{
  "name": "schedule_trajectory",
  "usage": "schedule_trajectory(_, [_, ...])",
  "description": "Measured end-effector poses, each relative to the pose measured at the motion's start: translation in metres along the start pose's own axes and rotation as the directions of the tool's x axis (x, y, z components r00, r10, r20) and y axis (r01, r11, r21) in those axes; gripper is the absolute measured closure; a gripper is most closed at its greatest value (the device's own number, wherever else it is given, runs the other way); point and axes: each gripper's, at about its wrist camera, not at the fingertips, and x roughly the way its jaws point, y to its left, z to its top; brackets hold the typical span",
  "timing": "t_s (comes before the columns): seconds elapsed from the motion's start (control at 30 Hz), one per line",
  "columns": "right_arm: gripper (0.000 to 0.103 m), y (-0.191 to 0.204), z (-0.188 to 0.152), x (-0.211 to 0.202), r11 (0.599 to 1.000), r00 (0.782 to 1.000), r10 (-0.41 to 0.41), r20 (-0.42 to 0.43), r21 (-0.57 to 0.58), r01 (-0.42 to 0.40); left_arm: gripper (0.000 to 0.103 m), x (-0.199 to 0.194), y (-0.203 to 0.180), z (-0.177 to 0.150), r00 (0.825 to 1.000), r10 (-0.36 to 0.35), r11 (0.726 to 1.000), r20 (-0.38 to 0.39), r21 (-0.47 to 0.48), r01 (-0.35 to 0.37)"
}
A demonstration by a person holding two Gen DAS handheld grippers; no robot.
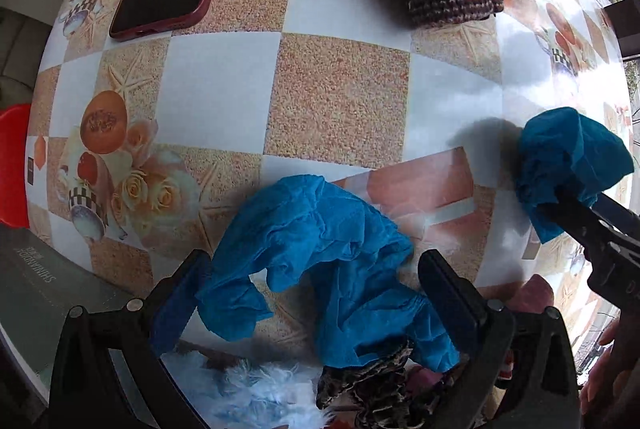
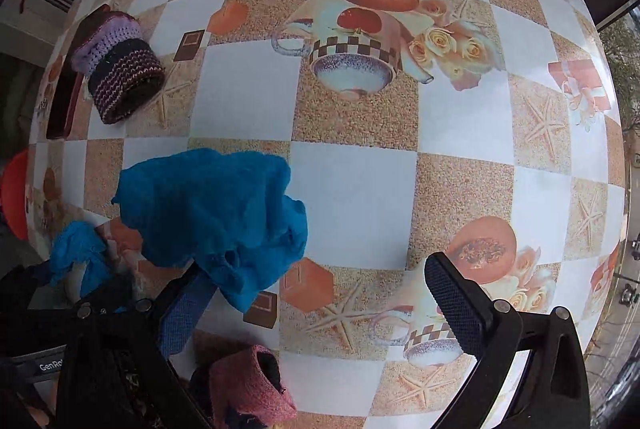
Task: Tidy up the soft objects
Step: 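Reach back to the pile and grasp blue gloves with both grippers, then lift the blue gloves and carry them over the white box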
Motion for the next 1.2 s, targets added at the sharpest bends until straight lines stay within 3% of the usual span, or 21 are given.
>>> schedule_trajectory(0.13, [0.001, 0.011, 0.004, 0.005, 0.999, 0.999, -0.026, 0.022, -0.028, 0.026, 0.0, 0.005, 0.006, -0.004, 1.0, -0.002, 0.999, -0.003, -0.036, 0.002])
schedule_trajectory(0.3, [0.001, 0.052, 0.013, -0.012, 0.989, 0.99, -0.036, 0.14, -0.137, 0.055, 0.001, 0.003, -0.008, -0.008, 1.0, 0.006, 1.0, 0.003, -0.006, -0.006])
schedule_trajectory(0.43, [0.001, 0.064, 0.029, -0.007, 0.99, 0.992, 0.009, 0.127, -0.144, 0.01, 0.006, 0.0, -0.017, -0.005, 1.0, 0.004, 1.0, 0.012, 0.008, -0.004])
schedule_trajectory(0.6, [0.0, 0.064, 0.039, 0.005, 0.991, 0.994, -0.015, 0.107, -0.132, 0.029, 0.009, -0.007, -0.042, 0.0, 1.0, 0.007, 1.0, 0.018, 0.031, -0.007])
schedule_trajectory(0.67, [0.0, 0.073, 0.041, 0.008, 0.984, 0.995, -0.052, 0.085, -0.166, 0.066, 0.013, -0.007, -0.048, 0.002, 1.0, 0.007, 0.999, 0.023, 0.042, -0.008])
schedule_trajectory(0.77, [0.0, 0.087, 0.049, 0.013, 0.98, 0.998, -0.06, 0.036, -0.187, 0.066, 0.04, -0.015, -0.063, 0.003, 0.999, 0.009, 0.997, 0.043, 0.082, -0.012])
schedule_trajectory(0.8, [0.007, 0.089, 0.05, 0.012, 0.985, 0.998, -0.052, 0.046, -0.163, 0.059, 0.058, -0.018, -0.067, 0.003, 0.999, 0.007, 0.995, 0.045, 0.098, -0.011])
schedule_trajectory(0.83, [0.022, 0.079, 0.055, 0.004, 0.989, 0.997, -0.049, 0.066, -0.139, 0.058, 0.072, -0.02, -0.072, 0.002, 0.999, -0.002, 0.994, 0.041, 0.11, -0.002])
schedule_trajectory(0.87, [0.032, 0.069, 0.062, -0.002, 0.991, 0.996, -0.04, 0.086, -0.124, 0.051, 0.074, -0.022, -0.073, 0.002, 0.999, -0.029, 0.993, 0.034, 0.112, 0.025])
schedule_trajectory(0.9, [0.054, 0.066, 0.065, -0.007, 0.993, 0.995, -0.01, 0.098, -0.118, 0.021, 0.077, -0.023, -0.074, 0.002, 0.997, -0.064, 0.993, 0.033, 0.102, 0.061])
schedule_trajectory(0.93, [0.059, 0.062, 0.066, -0.01, 0.993, 0.994, 0.046, 0.096, -0.11, -0.035, 0.079, -0.027, -0.074, 0.002, 0.995, -0.091, 0.992, 0.045, 0.089, 0.087])
schedule_trajectory(1.07, [0.061, 0.037, 0.065, -0.038, 0.994, 0.983, 0.081, 0.164, -0.09, -0.067, 0.082, -0.062, -0.064, -0.001, 0.98, -0.131, 0.988, 0.148, 0.098, 0.118])
schedule_trajectory(1.2, [0.061, 0.023, 0.034, -0.072, 0.99, 0.968, 0.138, 0.208, -0.064, -0.127, 0.082, -0.1, -0.058, -0.007, 0.962, -0.139, 0.987, 0.234, 0.116, 0.114])
